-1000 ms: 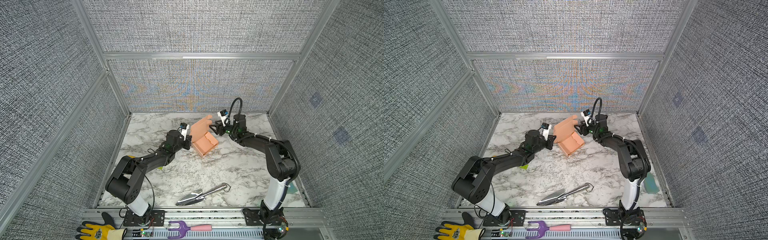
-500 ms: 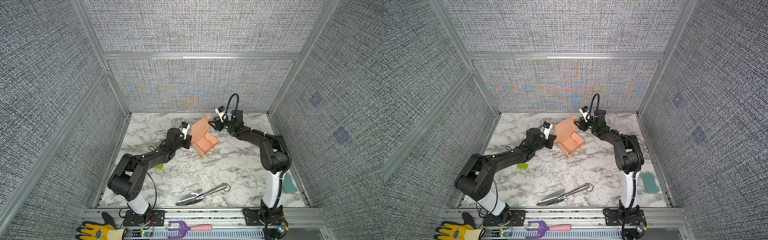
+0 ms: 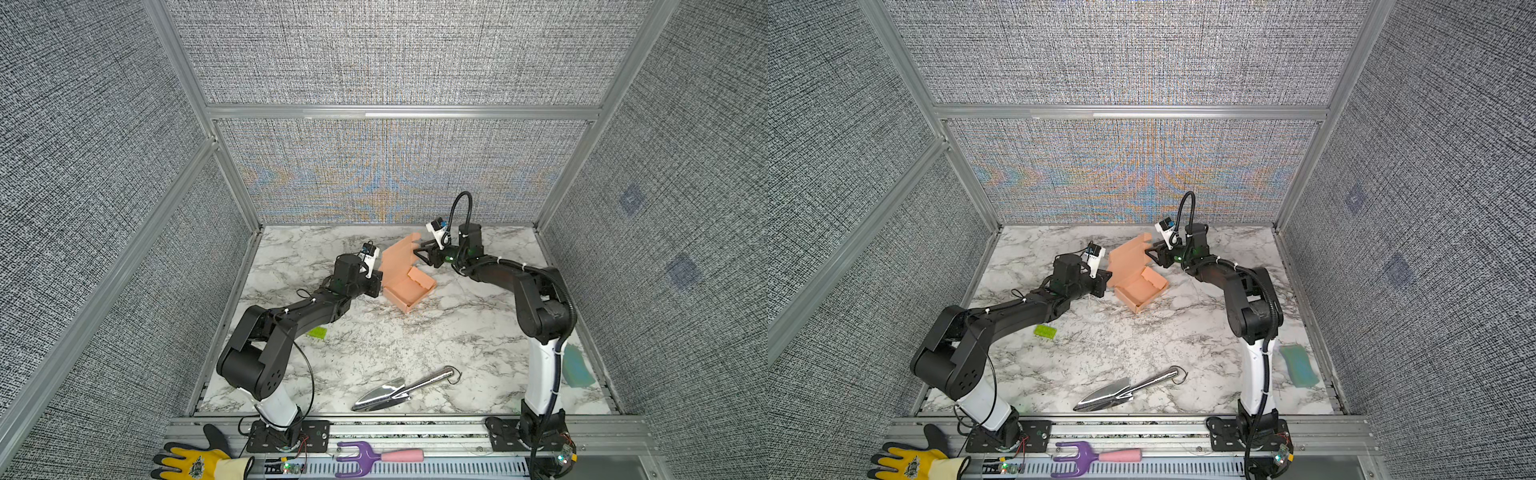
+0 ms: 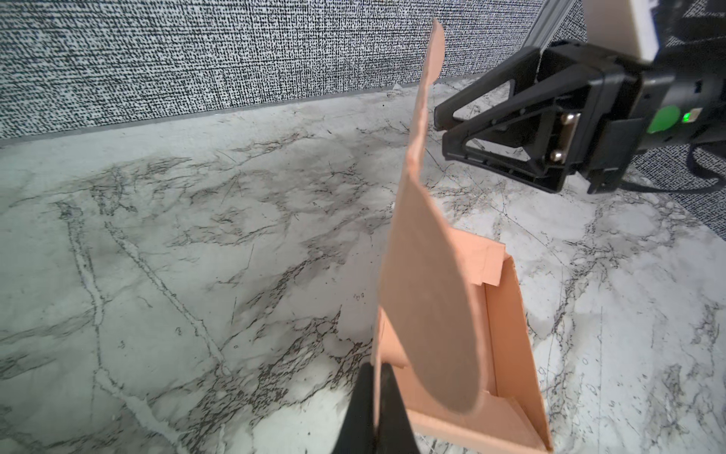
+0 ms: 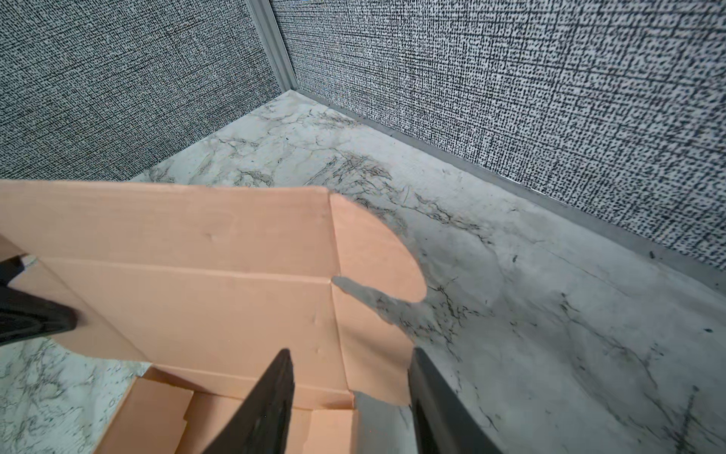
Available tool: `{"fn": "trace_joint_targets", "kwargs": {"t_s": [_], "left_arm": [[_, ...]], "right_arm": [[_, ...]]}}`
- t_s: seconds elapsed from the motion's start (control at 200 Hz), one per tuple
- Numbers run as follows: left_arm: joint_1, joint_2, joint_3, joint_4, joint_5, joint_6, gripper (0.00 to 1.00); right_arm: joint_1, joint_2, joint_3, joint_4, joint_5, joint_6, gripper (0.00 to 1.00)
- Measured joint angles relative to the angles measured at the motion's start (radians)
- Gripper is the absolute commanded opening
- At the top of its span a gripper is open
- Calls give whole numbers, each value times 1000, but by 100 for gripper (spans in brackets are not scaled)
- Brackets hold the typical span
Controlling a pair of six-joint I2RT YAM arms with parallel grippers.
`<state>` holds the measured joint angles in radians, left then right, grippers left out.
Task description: Fold the paper box
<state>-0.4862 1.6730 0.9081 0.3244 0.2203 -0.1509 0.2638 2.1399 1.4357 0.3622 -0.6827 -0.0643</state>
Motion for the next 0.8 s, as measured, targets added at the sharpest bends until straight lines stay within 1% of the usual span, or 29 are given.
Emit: {"fn": "trace_joint_targets", "kwargs": {"t_s": [0.095,0.215,0.265,0.455,0.65,0.8], "left_arm": [[0,-7,-2,-1,8,1,0],[1,-10,-2,-1,15,2,0],[2,-10,-2,-1,15,4,0],[5,-13,-4,-1,19,5,0],[5,-38,-16,-2,26,9,0],[6,-51,-21,-4,40,12,0]], "right_arm": [[3,14,22,-3,-6,0,49],[11,26,46,-10,-12,-2,43],[17,28,47,-18,-14,-4,42],[28,28,29,-19,-3,-16,46],[-13,-5,-14,27,25,3,46],[-23,3,-3,53,-1,10,49]]}}
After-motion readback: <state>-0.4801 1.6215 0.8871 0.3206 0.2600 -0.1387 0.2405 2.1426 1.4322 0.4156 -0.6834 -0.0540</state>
